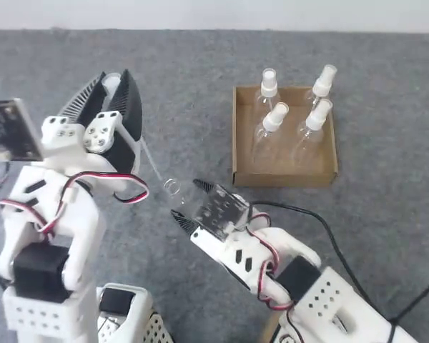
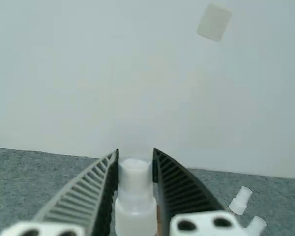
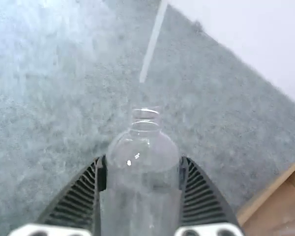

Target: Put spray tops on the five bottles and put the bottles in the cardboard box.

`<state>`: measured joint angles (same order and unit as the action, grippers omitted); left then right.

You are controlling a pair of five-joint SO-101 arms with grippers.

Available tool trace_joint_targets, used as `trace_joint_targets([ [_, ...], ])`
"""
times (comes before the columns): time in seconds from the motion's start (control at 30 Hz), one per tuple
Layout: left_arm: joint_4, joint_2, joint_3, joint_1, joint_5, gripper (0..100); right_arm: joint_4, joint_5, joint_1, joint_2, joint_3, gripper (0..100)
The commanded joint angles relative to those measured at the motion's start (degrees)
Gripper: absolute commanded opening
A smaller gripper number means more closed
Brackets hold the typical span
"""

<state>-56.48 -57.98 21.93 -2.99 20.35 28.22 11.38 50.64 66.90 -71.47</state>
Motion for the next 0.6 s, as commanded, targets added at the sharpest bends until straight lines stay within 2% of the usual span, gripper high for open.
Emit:
trace_joint_targets([
  [0.0,1.3,-0.9,-0.1,0.0,2.9,4,-1.1,1.1,0.4,4.7,0.1,0.6],
  [0.23,1.3,-1.2,4.9,-0.4,3.1,4,-1.0,1.1,0.3,5.0,0.0,0.6],
  [0.47,0.8,-1.3,10.0,-7.5,3.1,4,-1.0,1.1,0.3,5.1,-1.2,0.6],
  [0.57,-0.8,-1.3,13.2,-8.3,3.0,4,-0.9,1.7,0.2,5.6,-2.8,0.6],
])
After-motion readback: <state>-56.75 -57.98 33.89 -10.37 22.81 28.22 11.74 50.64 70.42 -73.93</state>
